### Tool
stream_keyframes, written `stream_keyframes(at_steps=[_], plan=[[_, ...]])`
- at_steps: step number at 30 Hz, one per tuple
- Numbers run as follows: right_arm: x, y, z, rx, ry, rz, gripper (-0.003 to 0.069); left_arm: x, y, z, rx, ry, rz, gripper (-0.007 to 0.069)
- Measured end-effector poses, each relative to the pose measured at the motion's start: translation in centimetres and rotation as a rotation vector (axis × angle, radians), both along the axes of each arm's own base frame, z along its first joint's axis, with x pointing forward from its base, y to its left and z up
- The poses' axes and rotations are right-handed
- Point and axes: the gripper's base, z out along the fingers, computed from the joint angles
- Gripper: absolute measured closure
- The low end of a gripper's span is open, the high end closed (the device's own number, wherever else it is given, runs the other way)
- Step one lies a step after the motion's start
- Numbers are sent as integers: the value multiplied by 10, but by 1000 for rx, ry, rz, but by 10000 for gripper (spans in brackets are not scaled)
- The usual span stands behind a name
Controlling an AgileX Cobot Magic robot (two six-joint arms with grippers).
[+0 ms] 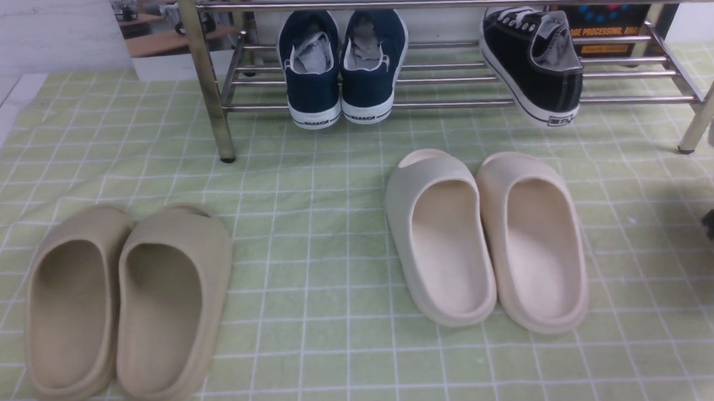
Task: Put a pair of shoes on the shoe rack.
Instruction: Use the right arm to put a shoe into the shoe rack
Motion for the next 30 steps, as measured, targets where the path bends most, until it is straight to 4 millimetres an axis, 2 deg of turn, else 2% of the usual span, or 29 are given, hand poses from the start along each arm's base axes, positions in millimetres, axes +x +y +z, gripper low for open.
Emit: stream_keyframes(at_steps=[4, 9, 17, 22, 24, 30], plan=[[-8, 10, 27, 77, -74, 79, 636, 0, 0, 0, 0, 0, 0, 387], [-9, 19, 42, 141, -77, 199, 636, 0, 0, 0, 0, 0, 0, 387], [16, 18, 71, 103, -98, 294, 636, 0, 0, 0, 0, 0, 0, 387], [38, 13, 73, 63, -57, 323, 636, 0, 0, 0, 0, 0, 0, 387], [53, 10, 70, 35, -25, 332, 636, 0, 0, 0, 0, 0, 0, 387], [80, 6, 62, 12, -3, 336, 636, 0, 0, 0, 0, 0, 0, 387]])
